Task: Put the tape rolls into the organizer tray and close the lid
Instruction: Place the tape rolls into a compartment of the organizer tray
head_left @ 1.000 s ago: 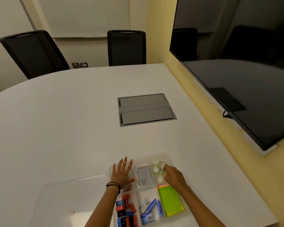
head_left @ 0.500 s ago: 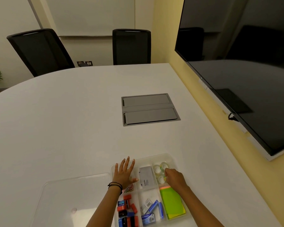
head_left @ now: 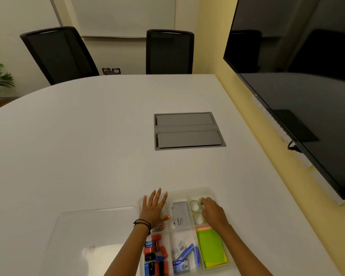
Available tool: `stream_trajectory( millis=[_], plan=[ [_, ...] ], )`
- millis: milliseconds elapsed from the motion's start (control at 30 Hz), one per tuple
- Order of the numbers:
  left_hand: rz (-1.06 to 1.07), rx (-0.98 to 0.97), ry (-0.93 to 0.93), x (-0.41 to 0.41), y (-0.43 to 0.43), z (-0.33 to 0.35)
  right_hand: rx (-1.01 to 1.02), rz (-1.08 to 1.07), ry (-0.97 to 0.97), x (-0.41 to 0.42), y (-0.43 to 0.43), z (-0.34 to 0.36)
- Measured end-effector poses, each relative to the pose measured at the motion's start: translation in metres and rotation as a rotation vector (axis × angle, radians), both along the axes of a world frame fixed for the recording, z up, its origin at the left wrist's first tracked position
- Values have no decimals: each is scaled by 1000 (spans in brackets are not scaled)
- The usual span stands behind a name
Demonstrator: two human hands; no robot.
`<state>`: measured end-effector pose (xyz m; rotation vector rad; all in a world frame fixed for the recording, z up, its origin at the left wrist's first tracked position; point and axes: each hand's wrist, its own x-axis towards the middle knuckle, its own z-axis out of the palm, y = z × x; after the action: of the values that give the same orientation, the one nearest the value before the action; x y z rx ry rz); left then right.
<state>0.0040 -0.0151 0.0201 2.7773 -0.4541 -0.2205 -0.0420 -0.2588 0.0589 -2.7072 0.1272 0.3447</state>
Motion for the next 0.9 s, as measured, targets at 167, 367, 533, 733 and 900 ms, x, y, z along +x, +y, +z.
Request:
stream_trajectory(
  millis=[167, 367, 533, 733, 900],
  plan=[
    [-14, 11, 35, -4, 0, 2, -25, 11, 45, 10, 1, 0],
    [-61, 52, -58, -4, 2, -7, -22, 16, 71, 16, 2, -6],
    [-29, -20, -25, -3, 0, -8, 10, 3, 44, 19, 4, -10],
    [-49, 61, -16, -6, 3, -8, 100, -99, -20, 16, 7, -16],
    [-79, 36, -123, -6, 5, -11, 161, -39, -71, 12, 6, -18]
  ],
)
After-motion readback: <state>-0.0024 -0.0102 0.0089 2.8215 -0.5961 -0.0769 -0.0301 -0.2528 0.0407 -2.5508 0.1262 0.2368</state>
